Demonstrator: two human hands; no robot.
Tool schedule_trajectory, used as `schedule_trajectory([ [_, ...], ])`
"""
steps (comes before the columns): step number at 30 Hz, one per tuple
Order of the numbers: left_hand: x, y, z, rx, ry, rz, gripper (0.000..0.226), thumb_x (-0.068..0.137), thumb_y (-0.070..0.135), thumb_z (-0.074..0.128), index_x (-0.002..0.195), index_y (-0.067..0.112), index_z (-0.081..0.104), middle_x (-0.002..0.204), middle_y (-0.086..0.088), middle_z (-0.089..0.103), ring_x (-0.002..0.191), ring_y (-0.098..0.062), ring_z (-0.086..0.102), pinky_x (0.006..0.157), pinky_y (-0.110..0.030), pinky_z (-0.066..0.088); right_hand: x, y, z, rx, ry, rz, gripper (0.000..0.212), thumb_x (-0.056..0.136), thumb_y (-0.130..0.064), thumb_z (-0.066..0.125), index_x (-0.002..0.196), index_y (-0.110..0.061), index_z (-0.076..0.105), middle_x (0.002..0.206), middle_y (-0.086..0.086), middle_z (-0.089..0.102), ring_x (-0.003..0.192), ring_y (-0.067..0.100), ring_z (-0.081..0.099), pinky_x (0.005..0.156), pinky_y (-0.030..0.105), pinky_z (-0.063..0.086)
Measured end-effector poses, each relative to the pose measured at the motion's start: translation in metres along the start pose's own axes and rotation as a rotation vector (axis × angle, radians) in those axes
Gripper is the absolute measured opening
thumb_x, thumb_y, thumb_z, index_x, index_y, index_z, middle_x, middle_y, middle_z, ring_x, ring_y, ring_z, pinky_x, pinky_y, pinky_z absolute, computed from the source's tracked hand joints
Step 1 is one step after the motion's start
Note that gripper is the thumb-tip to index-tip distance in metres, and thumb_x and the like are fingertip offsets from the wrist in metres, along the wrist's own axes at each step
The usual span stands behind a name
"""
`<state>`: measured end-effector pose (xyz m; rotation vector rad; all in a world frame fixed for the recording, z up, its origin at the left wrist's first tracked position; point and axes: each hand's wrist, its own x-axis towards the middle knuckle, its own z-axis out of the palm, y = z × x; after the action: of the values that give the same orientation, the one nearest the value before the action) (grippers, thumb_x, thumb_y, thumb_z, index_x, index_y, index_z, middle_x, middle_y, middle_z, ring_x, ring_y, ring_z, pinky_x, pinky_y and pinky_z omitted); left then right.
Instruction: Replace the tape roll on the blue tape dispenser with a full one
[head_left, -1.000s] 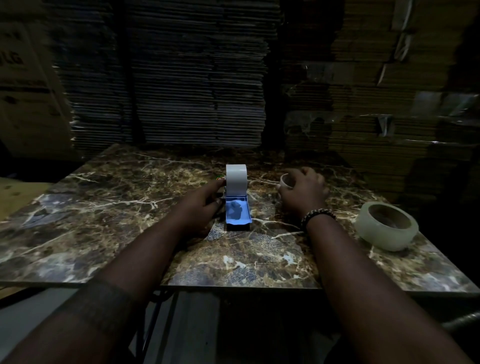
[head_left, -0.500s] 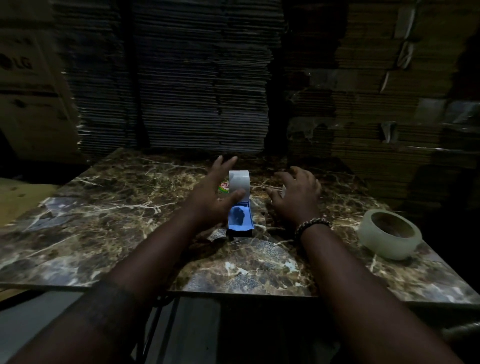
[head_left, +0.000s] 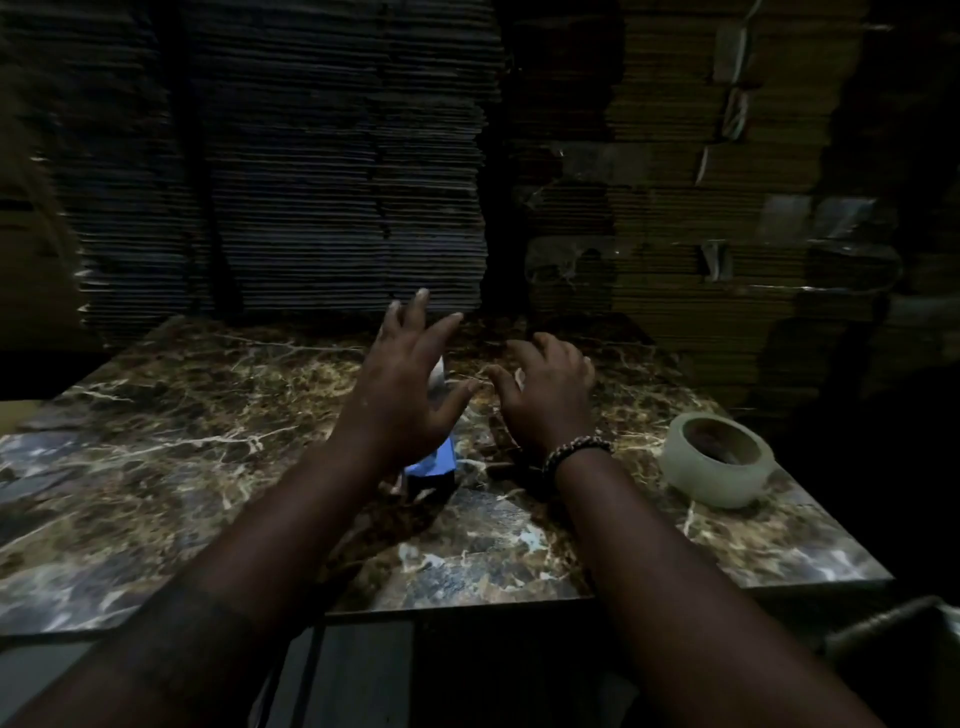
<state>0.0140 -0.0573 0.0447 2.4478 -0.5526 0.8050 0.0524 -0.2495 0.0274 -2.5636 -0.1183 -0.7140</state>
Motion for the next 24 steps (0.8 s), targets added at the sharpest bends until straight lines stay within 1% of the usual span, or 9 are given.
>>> schedule_trajectory([
  [2,0.006,0.013,0.004,-0.014,0.01,0.069,0.076,0.094,0.048,0.065,0.159,0.022,0.035,0.174,-0.01,0.003,0.16,-0.035,0.002,0.124,-0.058,0.025,-0.001,0.001,-0.01,0.004,0.032,0.024,0.053,0.097,-0.053,0.056,0.144,-0.029,0.055,0.156,0.011,0.048,0.146,0.033,0.036,0.12,0.06,0.025],
  [4,0.009,0.031,0.011,-0.051,0.013,0.141,0.075,0.095,0.044,0.065,0.159,0.021,0.034,0.174,-0.009,-0.002,0.16,-0.032,0.003,0.123,-0.054,0.03,-0.005,0.004,-0.022,0.0,0.062,0.06,0.058,0.097,-0.053,0.054,0.15,-0.029,0.048,0.158,0.011,0.044,0.148,0.034,0.034,0.122,0.06,0.023],
  [8,0.015,0.072,0.033,-0.126,0.023,0.191,0.073,0.095,0.041,0.066,0.159,0.02,0.037,0.174,-0.011,0.002,0.16,-0.03,0.01,0.123,-0.045,0.025,-0.023,0.022,-0.047,-0.034,0.095,0.117,0.062,0.098,-0.053,0.055,0.154,-0.03,0.04,0.162,0.012,0.037,0.151,0.035,0.029,0.123,0.06,0.021],
  [11,0.019,0.096,0.058,-0.208,-0.017,0.202,0.073,0.094,0.044,0.062,0.158,0.021,0.037,0.174,-0.011,0.0,0.159,-0.034,0.012,0.118,-0.054,0.038,-0.039,0.042,-0.066,-0.078,0.104,0.15,0.06,0.101,-0.051,0.053,0.156,-0.033,0.037,0.165,0.011,0.033,0.153,0.034,0.025,0.124,0.059,0.018],
  [12,0.02,0.104,0.067,-0.223,-0.044,0.202,0.073,0.094,0.046,0.059,0.159,0.023,0.036,0.174,-0.01,-0.001,0.16,-0.034,0.011,0.117,-0.057,0.038,-0.044,0.049,-0.073,-0.081,0.101,0.169,0.06,0.101,-0.052,0.051,0.156,-0.034,0.036,0.166,0.011,0.03,0.154,0.034,0.022,0.125,0.059,0.016],
  [14,0.02,0.121,0.08,-0.238,-0.101,0.191,0.074,0.094,0.05,0.056,0.161,0.029,0.031,0.175,-0.005,-0.004,0.16,-0.033,0.007,0.119,-0.059,0.033,-0.054,0.063,-0.087,-0.088,0.106,0.209,0.059,0.101,-0.048,0.052,0.156,-0.035,0.035,0.167,0.01,0.028,0.155,0.033,0.02,0.126,0.057,0.013],
  [18,0.018,0.152,0.101,-0.27,-0.201,0.179,0.078,0.093,0.056,0.052,0.162,0.034,0.023,0.175,-0.003,-0.006,0.16,-0.035,0.003,0.123,-0.052,0.021,-0.074,0.091,-0.107,-0.15,0.12,0.286,0.061,0.099,-0.032,0.057,0.155,-0.036,0.033,0.167,0.011,0.029,0.154,0.033,0.022,0.126,0.06,0.015],
  [21,0.018,0.169,0.112,-0.236,-0.298,0.145,0.081,0.094,0.055,0.056,0.162,0.038,0.016,0.175,-0.001,-0.007,0.16,-0.033,0.003,0.123,-0.053,0.02,-0.083,0.109,-0.114,-0.171,0.078,0.355,0.061,0.101,-0.037,0.056,0.156,-0.038,0.031,0.168,0.012,0.025,0.155,0.035,0.019,0.126,0.06,0.014],
  [24,0.016,0.181,0.12,-0.21,-0.419,0.09,0.082,0.095,0.057,0.054,0.163,0.041,0.011,0.174,0.003,-0.012,0.16,-0.03,-0.002,0.124,-0.052,0.016,-0.09,0.122,-0.117,-0.185,0.042,0.391,0.059,0.102,-0.041,0.054,0.156,-0.038,0.032,0.169,0.013,0.023,0.155,0.035,0.019,0.125,0.06,0.018],
])
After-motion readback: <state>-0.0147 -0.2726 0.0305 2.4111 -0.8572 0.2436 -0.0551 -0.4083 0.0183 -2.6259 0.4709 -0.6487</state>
